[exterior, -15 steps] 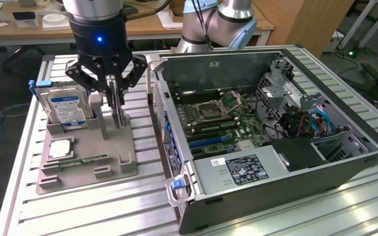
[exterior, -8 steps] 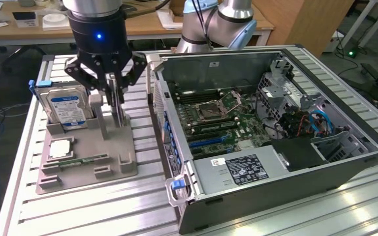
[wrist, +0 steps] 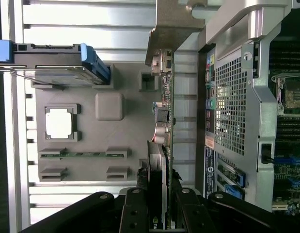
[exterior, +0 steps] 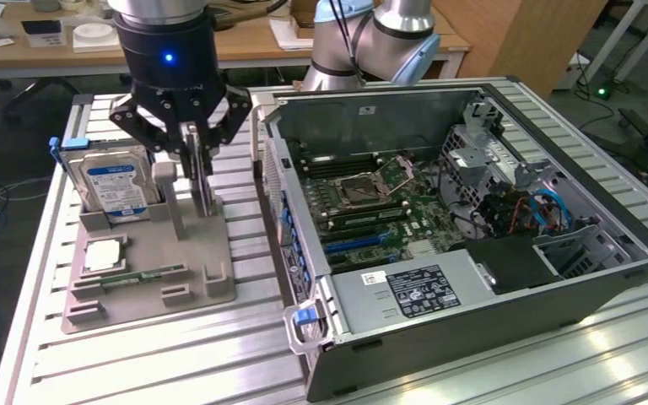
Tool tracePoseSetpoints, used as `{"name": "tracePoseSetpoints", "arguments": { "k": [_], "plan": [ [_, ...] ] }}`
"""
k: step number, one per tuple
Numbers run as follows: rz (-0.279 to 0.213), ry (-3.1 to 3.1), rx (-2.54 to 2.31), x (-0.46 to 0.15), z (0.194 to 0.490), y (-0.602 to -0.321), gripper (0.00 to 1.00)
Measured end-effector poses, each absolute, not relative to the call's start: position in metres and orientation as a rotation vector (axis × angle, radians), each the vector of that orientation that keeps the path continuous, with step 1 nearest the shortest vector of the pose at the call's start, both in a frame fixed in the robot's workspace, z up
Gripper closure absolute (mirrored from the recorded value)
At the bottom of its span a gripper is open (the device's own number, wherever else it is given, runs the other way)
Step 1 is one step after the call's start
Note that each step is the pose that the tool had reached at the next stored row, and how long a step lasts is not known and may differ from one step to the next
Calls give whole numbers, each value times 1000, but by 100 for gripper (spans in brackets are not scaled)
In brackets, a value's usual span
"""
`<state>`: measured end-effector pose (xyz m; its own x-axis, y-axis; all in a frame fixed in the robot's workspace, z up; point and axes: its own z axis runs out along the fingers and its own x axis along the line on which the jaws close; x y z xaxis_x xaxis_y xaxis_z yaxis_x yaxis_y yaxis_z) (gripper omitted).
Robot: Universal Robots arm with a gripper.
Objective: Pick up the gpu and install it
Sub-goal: 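Pick up the gpu and move the gpu toward the slot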
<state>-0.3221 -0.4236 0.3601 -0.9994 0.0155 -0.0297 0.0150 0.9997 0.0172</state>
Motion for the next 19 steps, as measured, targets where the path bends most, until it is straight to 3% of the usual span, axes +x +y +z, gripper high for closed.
{"name": "tracePoseSetpoints", "arguments": {
  "k": [19],
  "plan": [
    [26,3111,24,-322,371,-424,73]
  ]
}}
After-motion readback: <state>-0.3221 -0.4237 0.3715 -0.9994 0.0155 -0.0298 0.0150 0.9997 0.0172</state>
